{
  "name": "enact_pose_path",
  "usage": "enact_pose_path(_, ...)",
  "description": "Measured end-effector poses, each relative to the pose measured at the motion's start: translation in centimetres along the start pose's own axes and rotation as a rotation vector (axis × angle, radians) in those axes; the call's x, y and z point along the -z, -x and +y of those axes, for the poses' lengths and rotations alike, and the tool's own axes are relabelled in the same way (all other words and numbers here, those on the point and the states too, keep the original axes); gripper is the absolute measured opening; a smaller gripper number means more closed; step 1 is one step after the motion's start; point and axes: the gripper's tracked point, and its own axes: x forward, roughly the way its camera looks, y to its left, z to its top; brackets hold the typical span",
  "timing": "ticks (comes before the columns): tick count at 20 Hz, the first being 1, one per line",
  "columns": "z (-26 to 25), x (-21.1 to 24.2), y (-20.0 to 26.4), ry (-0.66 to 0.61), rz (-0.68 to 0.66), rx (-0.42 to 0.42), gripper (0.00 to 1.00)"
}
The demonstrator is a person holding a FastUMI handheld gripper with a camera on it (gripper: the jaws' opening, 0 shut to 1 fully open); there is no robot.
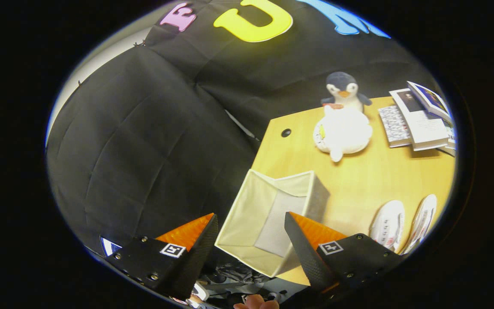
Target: Open the storage box then place both shoes into the box .Put the left shoe in first, then the right shoe, with the right side of both shoes facing outward in a uniform manner.
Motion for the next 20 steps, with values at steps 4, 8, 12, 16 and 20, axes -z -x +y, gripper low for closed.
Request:
enact_pose_path(4,-5.8,0.5,2.9,-0.037,-0.011,0.089,0.97)
enact_pose_path(8,-12.6,2.2,4.4,-0.063,0.021,0.185,0.97)
enact_pose_path(12,-17.4,4.4,5.8,-0.094,0.060,0.260,0.97)
enact_pose_path(16,-21.3,6.5,7.2,-0.026,0.117,0.333,0.97)
enact_pose_path(20,-23.8,9.3,8.0,0.008,0.202,0.379,0.97)
